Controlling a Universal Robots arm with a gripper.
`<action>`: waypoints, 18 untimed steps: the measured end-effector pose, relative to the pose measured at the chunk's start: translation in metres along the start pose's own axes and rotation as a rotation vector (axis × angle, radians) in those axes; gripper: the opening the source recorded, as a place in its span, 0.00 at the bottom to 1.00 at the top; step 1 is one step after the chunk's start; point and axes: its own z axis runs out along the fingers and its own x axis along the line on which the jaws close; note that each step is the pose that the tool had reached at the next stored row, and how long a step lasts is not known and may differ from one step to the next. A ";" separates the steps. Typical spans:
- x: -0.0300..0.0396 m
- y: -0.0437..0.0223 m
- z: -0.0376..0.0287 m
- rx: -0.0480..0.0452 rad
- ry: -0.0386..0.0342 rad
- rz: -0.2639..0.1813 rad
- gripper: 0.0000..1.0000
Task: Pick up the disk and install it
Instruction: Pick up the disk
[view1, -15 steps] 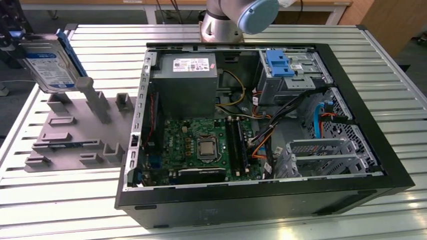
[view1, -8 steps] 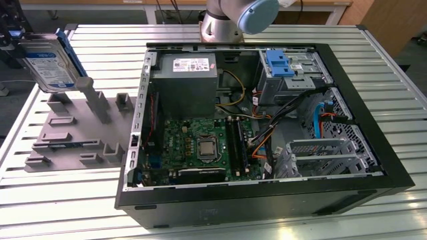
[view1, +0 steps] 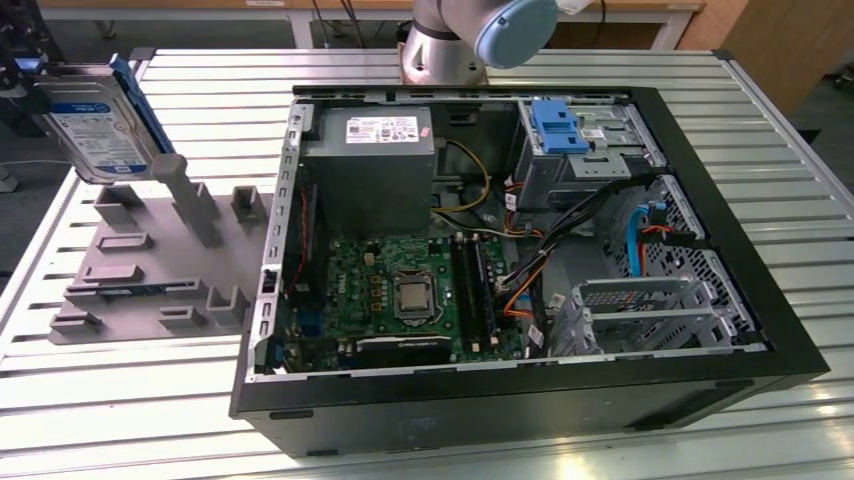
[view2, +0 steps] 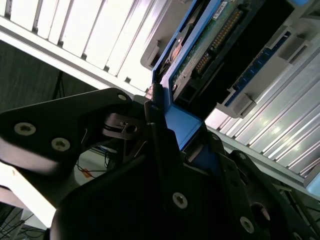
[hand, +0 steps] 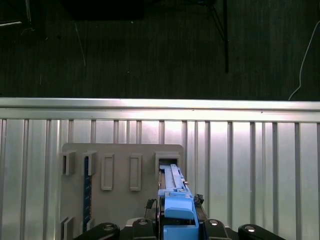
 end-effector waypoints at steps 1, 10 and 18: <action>0.0000 0.0000 -0.0002 0.0000 0.0000 0.000 0.36; 0.0000 0.0001 -0.0021 0.0001 0.0000 0.000 0.36; -0.0001 0.0001 -0.0039 0.0001 0.0000 0.000 0.36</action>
